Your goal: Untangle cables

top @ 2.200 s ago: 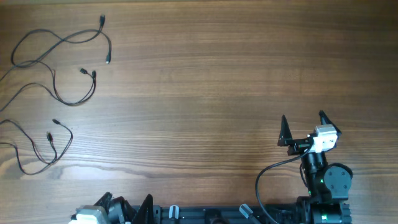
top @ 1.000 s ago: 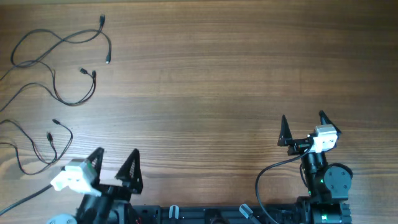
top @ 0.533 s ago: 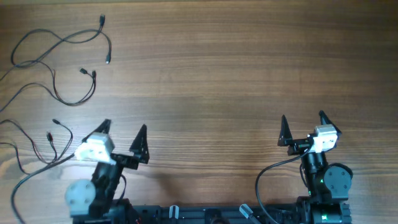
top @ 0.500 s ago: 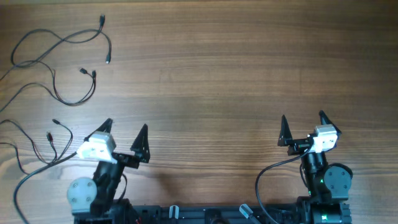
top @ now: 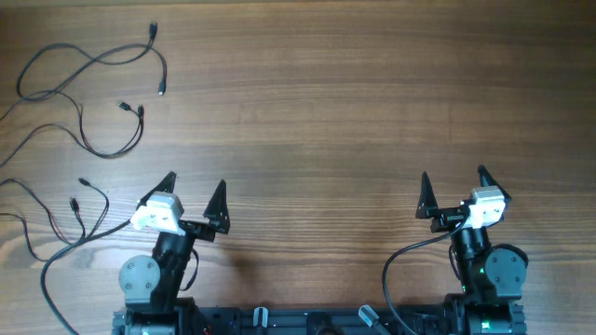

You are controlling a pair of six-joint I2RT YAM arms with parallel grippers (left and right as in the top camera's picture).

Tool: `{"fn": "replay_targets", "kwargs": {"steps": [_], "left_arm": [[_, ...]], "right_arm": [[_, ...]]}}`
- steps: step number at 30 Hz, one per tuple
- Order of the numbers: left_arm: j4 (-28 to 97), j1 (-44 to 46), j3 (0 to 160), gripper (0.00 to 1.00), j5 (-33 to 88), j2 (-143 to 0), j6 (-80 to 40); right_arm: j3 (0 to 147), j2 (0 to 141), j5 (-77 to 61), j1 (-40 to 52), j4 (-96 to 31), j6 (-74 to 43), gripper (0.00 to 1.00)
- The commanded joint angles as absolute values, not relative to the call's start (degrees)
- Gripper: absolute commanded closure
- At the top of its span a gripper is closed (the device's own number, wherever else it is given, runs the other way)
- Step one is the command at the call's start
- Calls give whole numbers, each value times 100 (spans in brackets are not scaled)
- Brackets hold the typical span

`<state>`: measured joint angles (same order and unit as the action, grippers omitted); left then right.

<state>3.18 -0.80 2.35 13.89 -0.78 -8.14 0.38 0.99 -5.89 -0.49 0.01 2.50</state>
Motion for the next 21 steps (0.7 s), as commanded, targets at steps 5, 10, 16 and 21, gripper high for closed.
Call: {"fn": "replay_targets", "kwargs": {"steps": [5, 10, 16, 21], "left_arm": [[357, -54, 34, 0, 803, -21, -720], [390, -54, 34, 0, 690, -21, -158], [449, -64, 32, 0, 23, -21, -16], [451, -224, 32, 0, -115, -21, 261]], "right_arm": [[30, 25, -489, -78, 14, 283, 0], [30, 25, -489, -78, 14, 285, 0], [30, 25, -489, -78, 14, 285, 0], [30, 25, -489, -78, 14, 287, 0]]}}
